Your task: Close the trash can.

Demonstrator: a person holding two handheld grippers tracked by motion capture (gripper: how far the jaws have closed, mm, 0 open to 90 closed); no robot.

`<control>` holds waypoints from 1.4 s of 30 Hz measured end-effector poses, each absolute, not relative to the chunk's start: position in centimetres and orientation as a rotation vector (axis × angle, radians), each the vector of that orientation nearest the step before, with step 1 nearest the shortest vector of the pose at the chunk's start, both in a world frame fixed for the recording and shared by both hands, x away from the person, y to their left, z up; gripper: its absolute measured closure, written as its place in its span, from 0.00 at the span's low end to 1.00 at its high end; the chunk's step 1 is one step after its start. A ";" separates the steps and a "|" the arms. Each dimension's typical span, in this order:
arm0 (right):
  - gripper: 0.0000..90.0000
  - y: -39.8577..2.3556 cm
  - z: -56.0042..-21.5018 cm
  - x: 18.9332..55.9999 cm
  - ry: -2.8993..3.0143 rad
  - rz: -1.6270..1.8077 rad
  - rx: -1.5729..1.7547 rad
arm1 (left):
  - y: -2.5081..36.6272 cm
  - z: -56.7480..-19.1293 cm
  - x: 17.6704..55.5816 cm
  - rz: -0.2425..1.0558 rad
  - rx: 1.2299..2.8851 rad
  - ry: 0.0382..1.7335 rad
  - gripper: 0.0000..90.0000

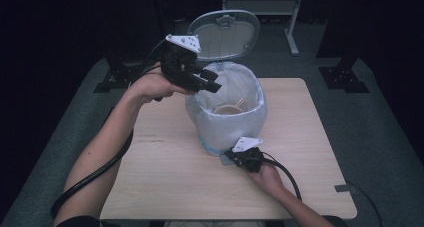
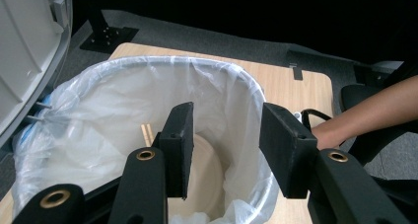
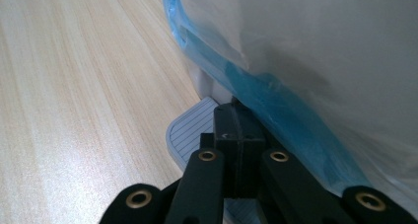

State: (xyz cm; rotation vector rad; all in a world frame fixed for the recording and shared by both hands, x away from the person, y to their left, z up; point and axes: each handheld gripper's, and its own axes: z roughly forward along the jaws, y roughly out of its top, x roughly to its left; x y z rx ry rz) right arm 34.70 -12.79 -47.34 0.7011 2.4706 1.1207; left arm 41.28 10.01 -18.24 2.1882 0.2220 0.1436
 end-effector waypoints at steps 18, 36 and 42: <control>1.00 -12.8 -47.3 34.7 2.476 1.113 0.702 | 13.2 -19.4 40.0 0.149 2.150 0.265 0.61; 1.00 -12.6 -47.2 34.7 2.479 1.094 0.700 | 16.7 -21.6 39.0 0.148 2.121 0.315 0.59; 1.00 -12.6 -47.2 34.7 2.478 1.094 0.701 | 17.6 -22.6 38.8 0.144 2.113 0.335 0.58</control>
